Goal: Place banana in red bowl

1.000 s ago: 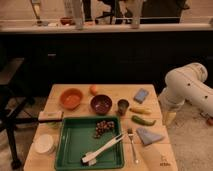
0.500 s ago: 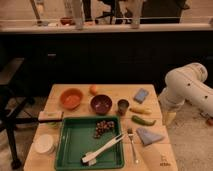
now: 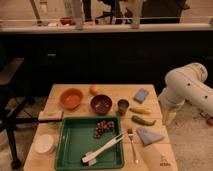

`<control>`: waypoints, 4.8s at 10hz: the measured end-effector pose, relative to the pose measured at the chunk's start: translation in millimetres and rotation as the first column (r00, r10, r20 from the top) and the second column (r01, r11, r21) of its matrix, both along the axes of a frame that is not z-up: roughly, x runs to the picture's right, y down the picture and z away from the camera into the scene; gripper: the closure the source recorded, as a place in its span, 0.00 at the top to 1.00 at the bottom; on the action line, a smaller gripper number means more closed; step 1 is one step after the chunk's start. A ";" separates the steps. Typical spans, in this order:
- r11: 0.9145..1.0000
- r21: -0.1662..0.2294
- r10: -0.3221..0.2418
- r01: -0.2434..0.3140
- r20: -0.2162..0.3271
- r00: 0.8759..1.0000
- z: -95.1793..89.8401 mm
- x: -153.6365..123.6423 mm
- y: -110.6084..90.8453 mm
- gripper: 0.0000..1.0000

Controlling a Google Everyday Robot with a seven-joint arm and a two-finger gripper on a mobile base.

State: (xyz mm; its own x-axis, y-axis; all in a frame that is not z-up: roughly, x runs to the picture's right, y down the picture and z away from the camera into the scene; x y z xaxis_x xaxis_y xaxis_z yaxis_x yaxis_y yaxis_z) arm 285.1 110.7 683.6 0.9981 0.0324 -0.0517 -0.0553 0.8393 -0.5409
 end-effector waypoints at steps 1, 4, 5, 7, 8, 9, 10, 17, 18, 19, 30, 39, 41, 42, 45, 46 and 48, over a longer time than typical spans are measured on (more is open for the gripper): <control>1.000 0.000 0.000 0.000 0.000 1.000 0.0 0.0 0.0 0.80; 1.000 0.000 0.000 0.000 0.000 1.000 0.0 0.0 0.0 0.80; 1.000 0.000 0.000 0.000 0.000 1.000 0.0 0.0 0.0 0.80; 1.000 0.000 0.000 0.000 0.000 1.000 0.0 0.0 0.0 0.80; 1.000 0.000 0.000 0.000 0.000 1.000 0.0 0.0 0.0 0.80; 1.000 0.001 0.001 -0.001 0.000 1.000 -0.2 0.5 -0.1 0.80; 1.000 0.005 0.009 -0.009 0.000 1.000 0.0 1.0 -1.0 0.80; 0.995 0.015 0.100 -0.100 0.025 0.995 42.4 1.1 -16.5 0.80; 0.994 0.014 0.112 -0.112 0.024 0.993 48.2 2.0 -14.4 0.80; 0.992 0.020 0.124 -0.124 0.021 0.992 53.5 4.0 -14.4 0.80; 0.950 0.102 0.300 -0.296 -0.028 0.953 147.0 38.3 -38.9 0.80; 0.882 0.026 0.460 -0.471 0.172 0.871 173.7 37.2 -19.5 0.80; 0.881 0.027 0.463 -0.473 0.168 0.870 172.8 40.5 -18.1 0.80; 0.883 0.027 0.457 -0.468 0.172 0.872 173.9 36.3 -20.0 0.80; 0.887 0.059 0.443 -0.458 0.174 0.880 172.8 33.3 -19.2 0.80; 0.884 0.055 0.449 -0.464 0.178 0.876 177.5 30.5 -15.5 0.80; 0.877 0.039 0.465 -0.479 0.185 0.866 185.2 27.1 -9.7 0.80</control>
